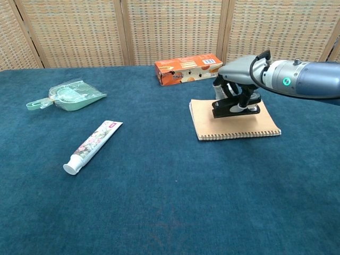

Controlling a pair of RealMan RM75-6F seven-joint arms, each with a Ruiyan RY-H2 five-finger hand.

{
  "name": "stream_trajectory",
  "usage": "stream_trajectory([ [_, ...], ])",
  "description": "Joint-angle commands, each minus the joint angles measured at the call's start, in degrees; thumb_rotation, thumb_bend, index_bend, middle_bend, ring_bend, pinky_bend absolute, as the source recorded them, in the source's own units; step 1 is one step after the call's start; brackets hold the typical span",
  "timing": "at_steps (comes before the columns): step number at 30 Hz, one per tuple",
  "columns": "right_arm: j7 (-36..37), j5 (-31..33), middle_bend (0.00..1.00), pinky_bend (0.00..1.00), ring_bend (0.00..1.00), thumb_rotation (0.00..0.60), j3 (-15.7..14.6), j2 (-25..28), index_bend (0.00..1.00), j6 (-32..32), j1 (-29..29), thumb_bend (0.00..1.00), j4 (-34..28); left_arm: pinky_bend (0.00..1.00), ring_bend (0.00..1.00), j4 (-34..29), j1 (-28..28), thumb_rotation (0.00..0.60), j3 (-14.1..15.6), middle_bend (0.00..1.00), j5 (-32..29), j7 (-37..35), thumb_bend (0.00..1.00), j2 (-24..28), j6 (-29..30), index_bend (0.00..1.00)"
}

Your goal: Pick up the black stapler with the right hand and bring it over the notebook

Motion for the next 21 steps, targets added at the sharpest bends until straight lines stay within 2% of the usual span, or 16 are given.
stream_trajectory([
  [1,0.6,2.0,0.31,0.44,0.29,0.600,-0.4,0.7,0.32,-2.3,0.3,0.10,-1.0,0.00,0.00,-0.1,0.0,0.600,0.1,0.00,0.1,-0.1,0.00,0.1,0.0,0.00],
  [2,0.2,3.0,0.17,0.33,0.15,0.600,-0.4,1.0,0.19,-2.6,0.3,0.03,-1.6,0.00,0.00,-0.2,0.0,0.600,0.2,0.00,0.2,-0.1,0.00,0.1,0.0,0.00],
  [3,-0.3,3.8,0.07,0.24,0.05,0.600,-0.2,1.2,0.09,-2.4,0.3,0.00,-2.1,0.00,0.00,-0.2,0.0,0.600,0.2,0.00,0.3,-0.1,0.00,0.2,0.1,0.00],
  [4,-1.0,4.4,0.01,0.18,0.01,0.600,-0.1,1.4,0.03,-2.0,0.3,0.00,-2.6,0.00,0.00,-0.3,0.1,0.600,0.3,0.00,0.4,-0.1,0.00,0.2,0.2,0.00],
  [7,-3.4,5.7,0.00,0.10,0.00,0.600,-0.1,2.6,0.00,0.2,-0.1,0.00,-5.1,0.00,0.00,-0.7,0.2,0.600,0.4,0.00,0.8,-0.4,0.00,0.4,0.8,0.00],
  [11,-5.8,6.0,0.00,0.10,0.00,0.600,-0.4,6.7,0.00,4.7,-1.9,0.00,-12.0,0.00,0.00,-1.1,0.6,0.600,0.6,0.00,1.5,-0.6,0.00,0.6,1.6,0.00],
  [15,-6.8,5.1,0.00,0.10,0.00,0.600,-1.0,14.1,0.00,11.9,-6.4,0.00,-23.7,0.00,0.00,-1.5,0.7,0.600,1.1,0.00,2.9,-1.0,0.00,0.8,2.3,0.00],
  [19,-6.0,3.4,0.00,0.09,0.00,0.600,-2.3,18.3,0.00,16.7,-10.1,0.00,-29.5,0.00,0.00,-1.5,0.8,0.600,1.2,0.00,3.6,-1.2,0.00,0.7,2.8,0.00],
  [21,-4.0,0.7,0.00,0.08,0.00,0.600,-4.1,21.7,0.00,22.2,-14.4,0.00,-33.0,0.00,0.00,-1.5,1.0,0.600,1.3,0.00,3.9,-1.2,0.00,0.7,3.2,0.00],
])
